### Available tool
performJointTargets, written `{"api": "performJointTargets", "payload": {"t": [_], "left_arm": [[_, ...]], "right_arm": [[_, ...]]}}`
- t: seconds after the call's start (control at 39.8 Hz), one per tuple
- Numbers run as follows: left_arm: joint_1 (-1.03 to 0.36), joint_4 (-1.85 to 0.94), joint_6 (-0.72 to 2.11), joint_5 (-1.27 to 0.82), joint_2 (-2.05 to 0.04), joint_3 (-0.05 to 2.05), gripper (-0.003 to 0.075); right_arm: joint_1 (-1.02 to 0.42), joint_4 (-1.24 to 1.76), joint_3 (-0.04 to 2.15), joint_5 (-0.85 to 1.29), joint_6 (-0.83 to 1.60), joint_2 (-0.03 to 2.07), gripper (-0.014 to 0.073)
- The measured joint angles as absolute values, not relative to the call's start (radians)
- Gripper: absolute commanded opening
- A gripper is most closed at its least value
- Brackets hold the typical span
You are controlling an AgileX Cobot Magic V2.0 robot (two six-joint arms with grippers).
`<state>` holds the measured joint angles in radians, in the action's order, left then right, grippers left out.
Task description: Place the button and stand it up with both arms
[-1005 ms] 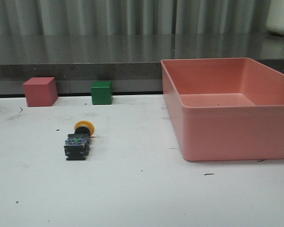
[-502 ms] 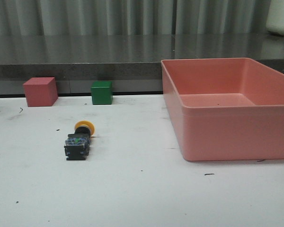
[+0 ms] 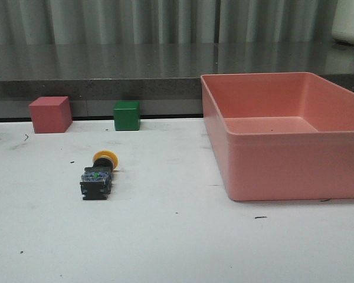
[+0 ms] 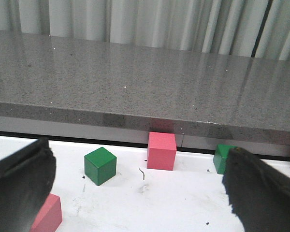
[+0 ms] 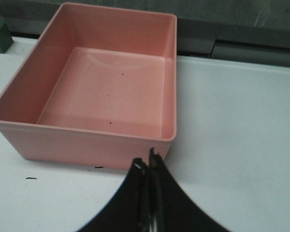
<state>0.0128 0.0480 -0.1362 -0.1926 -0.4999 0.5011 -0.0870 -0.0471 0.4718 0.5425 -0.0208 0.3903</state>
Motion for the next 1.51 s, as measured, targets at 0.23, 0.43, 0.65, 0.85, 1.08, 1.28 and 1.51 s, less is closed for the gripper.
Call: {"api": "performJointTargets", "payload": {"t": [0.23,0.43,0.65,0.85,1.08,1.28,1.51], "left_arm": [[0.013,0.048,-0.136,-0.193,-0.500,0.501,0.0673],[0.013,0.048,-0.136,-0.193,-0.503,0.501,0.0673],[-0.042,0.048,-0.136,-0.224,-0.646,0.584,0.0673],[-0.233,0.048,-0.136,-0.318,-0.869,0.710,0.0673],[-0.375,-0.034,-0.136,-0.585,-1.160,0.915,0.0673],[-0.416,-0.089,-0.136,-0.771,-1.434,1.128,0.0673],[-0.433,-0.096,-0.136,-0.920,-1.725,1.332,0.0673]], "right_arm": [[-0.087,-0.047,0.365,0.520,-0.021,0.129,-0.0062],[-0.087,-0.049,0.361,0.506,-0.021,0.077,-0.0062],[-0.087,-0.049,0.361,0.506,-0.021,0.077,-0.0062],[-0.087,-0.049,0.361,0.506,-0.021,0.077,-0.0062],[-0.087,-0.049,0.361,0.506,-0.021,0.077,-0.0062],[-0.087,-0.049,0.361,0.506,-0.021,0.077,-0.0062],[-0.087,-0.049,0.361,0.506,-0.021,0.077,-0.0062]]}}
